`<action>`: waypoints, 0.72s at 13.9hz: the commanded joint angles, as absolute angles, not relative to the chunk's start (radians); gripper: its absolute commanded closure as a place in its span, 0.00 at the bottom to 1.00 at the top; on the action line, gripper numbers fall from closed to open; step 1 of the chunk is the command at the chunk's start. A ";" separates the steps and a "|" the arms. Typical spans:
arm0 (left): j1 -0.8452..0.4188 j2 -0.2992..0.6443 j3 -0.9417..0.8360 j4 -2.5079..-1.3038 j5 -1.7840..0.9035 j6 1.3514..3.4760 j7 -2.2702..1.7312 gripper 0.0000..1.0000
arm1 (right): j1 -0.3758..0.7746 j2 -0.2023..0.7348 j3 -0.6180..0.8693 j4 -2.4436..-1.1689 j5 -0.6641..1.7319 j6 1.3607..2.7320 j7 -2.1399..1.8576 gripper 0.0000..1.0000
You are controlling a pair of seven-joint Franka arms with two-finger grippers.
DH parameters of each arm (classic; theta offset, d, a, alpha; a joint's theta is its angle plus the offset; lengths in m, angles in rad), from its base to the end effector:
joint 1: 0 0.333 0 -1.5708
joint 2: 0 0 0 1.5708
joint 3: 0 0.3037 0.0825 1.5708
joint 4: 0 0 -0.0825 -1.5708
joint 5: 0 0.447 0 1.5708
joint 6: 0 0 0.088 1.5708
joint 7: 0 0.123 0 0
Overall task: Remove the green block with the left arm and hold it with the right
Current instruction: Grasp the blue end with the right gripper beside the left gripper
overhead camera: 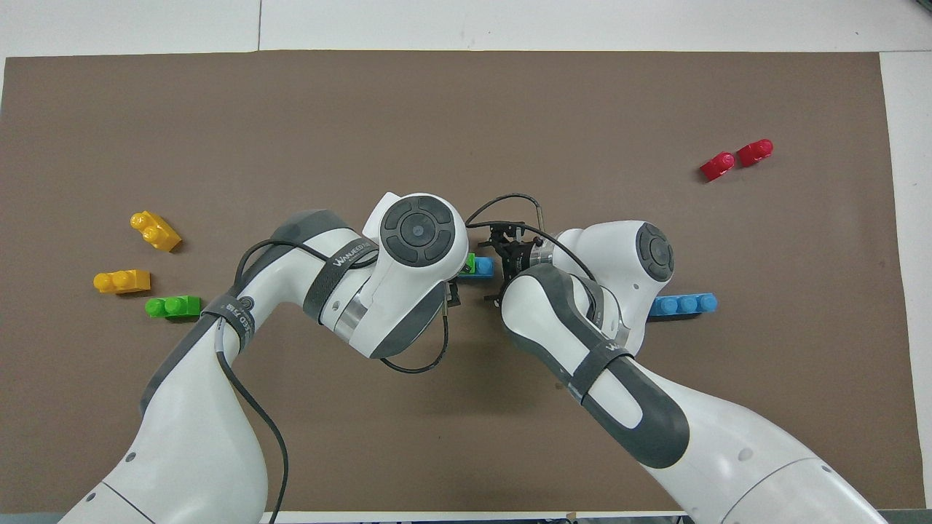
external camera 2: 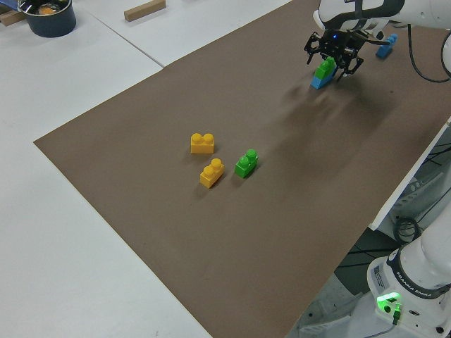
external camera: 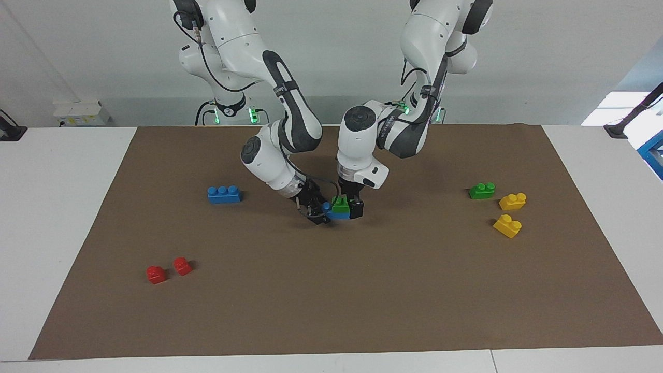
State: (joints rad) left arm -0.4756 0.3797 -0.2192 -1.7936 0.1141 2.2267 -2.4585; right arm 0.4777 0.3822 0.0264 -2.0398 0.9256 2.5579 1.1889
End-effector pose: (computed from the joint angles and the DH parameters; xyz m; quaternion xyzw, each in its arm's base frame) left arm 0.5447 -0.4385 0.2868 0.6541 0.7557 0.0060 0.0321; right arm 0.5701 0.3095 0.1908 -0.7198 0.6346 0.1668 0.2267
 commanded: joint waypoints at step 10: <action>-0.480 0.379 -0.212 -1.807 0.150 2.247 -2.468 1.00 | 0.489 0.407 0.026 -2.025 0.956 2.574 1.123 1.00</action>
